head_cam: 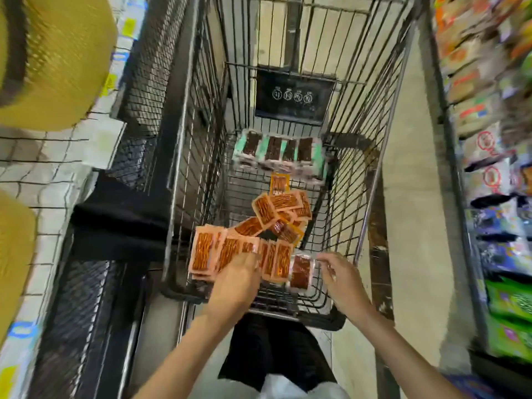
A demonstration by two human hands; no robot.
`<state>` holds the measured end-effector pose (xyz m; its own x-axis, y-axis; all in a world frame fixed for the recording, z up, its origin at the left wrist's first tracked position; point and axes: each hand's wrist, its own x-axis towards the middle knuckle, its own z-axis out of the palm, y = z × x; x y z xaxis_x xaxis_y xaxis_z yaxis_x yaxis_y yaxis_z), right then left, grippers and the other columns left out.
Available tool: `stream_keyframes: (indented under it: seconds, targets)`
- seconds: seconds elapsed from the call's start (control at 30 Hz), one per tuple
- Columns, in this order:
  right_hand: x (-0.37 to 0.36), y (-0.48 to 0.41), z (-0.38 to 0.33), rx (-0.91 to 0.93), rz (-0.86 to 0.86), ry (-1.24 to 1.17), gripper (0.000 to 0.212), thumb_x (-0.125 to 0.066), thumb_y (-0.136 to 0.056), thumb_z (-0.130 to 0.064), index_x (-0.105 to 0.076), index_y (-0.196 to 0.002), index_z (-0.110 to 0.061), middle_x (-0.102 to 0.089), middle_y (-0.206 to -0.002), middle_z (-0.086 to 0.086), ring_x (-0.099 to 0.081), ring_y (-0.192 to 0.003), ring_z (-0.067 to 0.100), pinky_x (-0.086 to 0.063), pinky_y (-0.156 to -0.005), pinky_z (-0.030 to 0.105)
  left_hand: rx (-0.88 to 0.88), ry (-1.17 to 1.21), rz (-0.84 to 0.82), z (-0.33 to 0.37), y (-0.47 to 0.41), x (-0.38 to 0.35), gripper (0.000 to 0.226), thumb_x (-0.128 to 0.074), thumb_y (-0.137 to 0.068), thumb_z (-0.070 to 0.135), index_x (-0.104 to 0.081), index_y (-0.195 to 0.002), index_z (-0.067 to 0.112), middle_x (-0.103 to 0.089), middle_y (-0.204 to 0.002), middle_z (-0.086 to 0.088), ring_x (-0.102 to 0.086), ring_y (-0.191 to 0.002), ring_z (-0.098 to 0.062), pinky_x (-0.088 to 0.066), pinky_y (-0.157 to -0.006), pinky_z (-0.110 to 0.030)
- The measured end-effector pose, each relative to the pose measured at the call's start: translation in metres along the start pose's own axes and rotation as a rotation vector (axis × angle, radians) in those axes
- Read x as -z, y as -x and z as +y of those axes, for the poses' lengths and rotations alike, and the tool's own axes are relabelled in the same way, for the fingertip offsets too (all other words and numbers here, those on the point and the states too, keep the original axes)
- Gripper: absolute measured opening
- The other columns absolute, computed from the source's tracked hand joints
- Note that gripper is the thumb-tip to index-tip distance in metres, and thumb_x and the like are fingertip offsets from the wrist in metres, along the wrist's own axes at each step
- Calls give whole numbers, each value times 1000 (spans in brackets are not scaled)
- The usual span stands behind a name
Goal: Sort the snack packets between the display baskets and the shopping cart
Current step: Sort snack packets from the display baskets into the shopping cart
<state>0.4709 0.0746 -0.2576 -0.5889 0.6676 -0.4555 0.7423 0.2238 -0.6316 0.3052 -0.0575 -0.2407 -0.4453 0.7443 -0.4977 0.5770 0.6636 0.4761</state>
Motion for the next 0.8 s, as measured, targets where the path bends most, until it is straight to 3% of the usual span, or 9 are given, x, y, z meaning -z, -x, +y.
stream_keyframes:
  seconds: [0.17,0.27,0.4,0.5,0.53,0.63,0.73,0.77,0.8]
  targets:
    - [-48,-44,7,-70,34,15,22,-46,-96,-4,-59,-113,-9,-52,-103,-2,-48,-71,-8,-38,-60,-3,-112,-114,-8,-10,-74,-52,30,-46,-99,17,-52,-127,7,-58,-127,-11,-53,-117,-24,-39,-97,-31]
    - [-72,-69,17,-158,23,44,17,-45,-97,-12,-58,-108,-14,-50,-96,-6,-46,-66,-4,-43,-63,8,-129,-297,-90,-20,-117,-76,39,-47,-97,39,-49,-125,12,-55,-127,-6,-49,-119,-21,-34,-101,-30]
    - [-99,-91,41,-284,-100,213,32,-47,-96,-19,-47,-129,-20,-48,-128,3,-53,-103,8,-44,-70,10,-7,-431,-265,-29,-155,-102,72,-50,-91,55,-30,-141,8,-41,-139,-12,-41,-127,-24,-33,-105,-36]
    - [-116,-93,57,-278,-191,406,61,-56,-90,-19,-29,-144,-17,-33,-146,5,-35,-132,19,-36,-102,20,19,-278,-478,-38,-164,-120,54,-54,-96,27,-35,-141,3,-53,-125,-9,-56,-92,5,-42,-78,-3]
    - [-119,-93,62,-271,-195,443,66,-59,-88,-19,-26,-146,-17,-30,-149,4,-29,-137,19,-31,-109,28,-16,-239,-480,-38,-166,-124,49,-53,-97,23,-36,-140,5,-54,-119,-6,-56,-92,9,-41,-79,-3]
    - [-126,-91,68,-279,-179,488,68,-59,-88,-17,-25,-146,-18,-27,-152,2,-27,-139,17,-31,-110,29,-57,-390,-313,-35,-170,-124,50,-52,-96,39,-38,-136,12,-46,-133,-7,-45,-125,-20,-34,-105,-33]
    - [-129,-91,68,-274,-159,487,66,-58,-89,-18,-25,-146,-18,-28,-150,2,-33,-135,15,-34,-107,27,-12,-340,-251,-25,-160,-124,57,-65,-88,39,-44,-133,10,-58,-120,-5,-55,-113,-13,-40,-97,-24]
    - [-129,-91,67,-284,-152,480,68,-59,-88,-18,-25,-146,-18,-28,-150,2,-33,-135,15,-34,-108,26,-3,-357,-200,-20,-158,-116,54,-79,-69,51,-69,-101,9,-68,-97,2,-62,-95,1,-41,-87,-12]
    - [-129,-91,67,-294,-143,477,70,-60,-87,-16,-24,-147,-18,-26,-151,2,-31,-136,15,-32,-109,27,-24,-348,-204,-13,-155,-101,60,-87,-36,64,-72,-61,13,-66,-63,9,-63,-67,9,-38,-73,-1]
